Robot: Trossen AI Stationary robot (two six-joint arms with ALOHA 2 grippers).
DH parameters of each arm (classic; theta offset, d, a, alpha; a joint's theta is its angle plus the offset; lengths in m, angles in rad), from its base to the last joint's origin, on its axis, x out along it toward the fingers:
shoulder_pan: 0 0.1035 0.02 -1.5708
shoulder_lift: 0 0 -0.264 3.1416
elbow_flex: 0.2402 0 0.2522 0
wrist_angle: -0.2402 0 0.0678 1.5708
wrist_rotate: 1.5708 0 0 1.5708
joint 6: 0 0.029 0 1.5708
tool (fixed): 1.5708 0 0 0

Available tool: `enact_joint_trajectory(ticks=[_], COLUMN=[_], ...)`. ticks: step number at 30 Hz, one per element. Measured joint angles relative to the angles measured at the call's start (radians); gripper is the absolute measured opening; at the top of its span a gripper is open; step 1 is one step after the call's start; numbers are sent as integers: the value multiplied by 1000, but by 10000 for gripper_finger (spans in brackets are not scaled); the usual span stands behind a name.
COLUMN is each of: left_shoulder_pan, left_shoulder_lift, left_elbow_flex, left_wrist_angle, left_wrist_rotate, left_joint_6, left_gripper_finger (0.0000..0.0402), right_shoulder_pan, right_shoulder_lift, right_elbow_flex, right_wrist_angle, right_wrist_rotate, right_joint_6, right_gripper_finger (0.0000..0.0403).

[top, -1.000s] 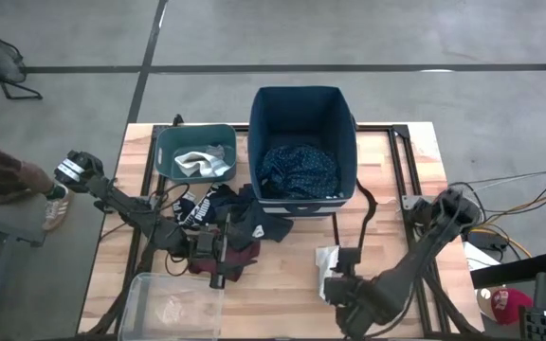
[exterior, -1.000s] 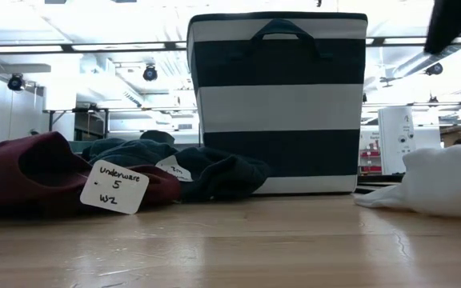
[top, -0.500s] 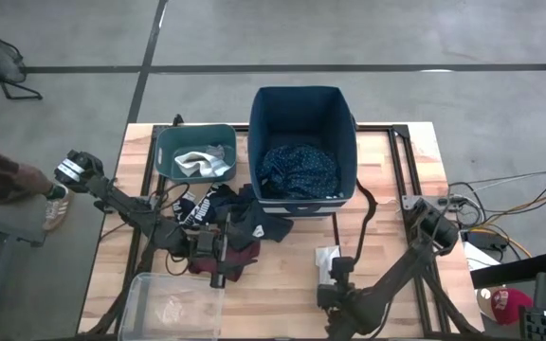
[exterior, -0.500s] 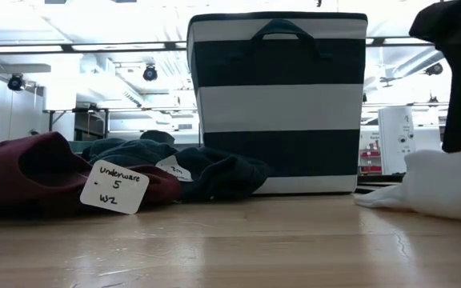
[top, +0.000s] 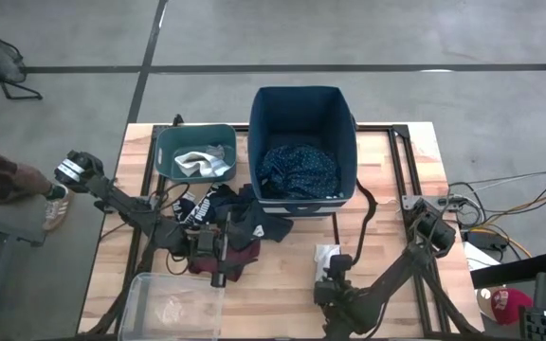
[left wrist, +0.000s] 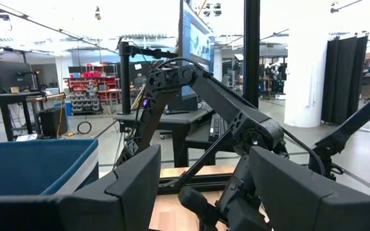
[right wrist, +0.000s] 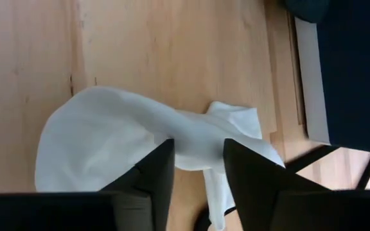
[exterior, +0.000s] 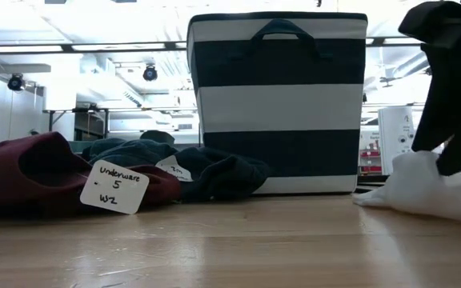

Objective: Pick & Place Cloths
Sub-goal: Put the white sock into the blue bin

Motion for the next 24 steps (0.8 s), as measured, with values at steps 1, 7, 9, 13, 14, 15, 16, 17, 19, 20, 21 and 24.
enact_joint_trajectory(ticks=[1,7,9,13,14,15,16,17,19,20,21,24], left_shoulder_pan=[1,9,11,12,13,13,15,15,18,19,20,24], left_shoulder_lift=[4,37,37,37,37,37,37,37,37,37,37,37], left_elbow_flex=[0,0,0,0,0,0,0,0,0,0,0,0], left_wrist_angle=[6,71,71,72,72,72,72,71,70,70,70,56], left_wrist_rotate=[0,1,1,1,1,1,1,1,1,1,0,0], left_joint_6=[0,4,4,4,4,4,4,4,4,4,4,2], left_gripper_finger=[243,243,243,243,243,243,243,243,243,243,243,243], right_shoulder_pan=[0,-1,0,0,0,0,0,0,0,0,0,0], right_shoulder_lift=[0,-1,-2,-5,-9,-16,-25,-33,-54,-66,-81,-131], right_elbow_flex=[0,-2,-2,-2,-1,2,6,15,34,44,54,75], right_wrist_angle=[0,0,1,-3,-5,-9,-16,-28,-61,-74,-81,-79], right_wrist_rotate=[0,0,-1,0,0,1,5,15,41,50,57,87], right_joint_6=[0,-2,-2,-3,-3,-3,-3,-2,0,0,-3,-16], right_gripper_finger=[115,32,16,10,10,9,9,9,9,9,9,8])
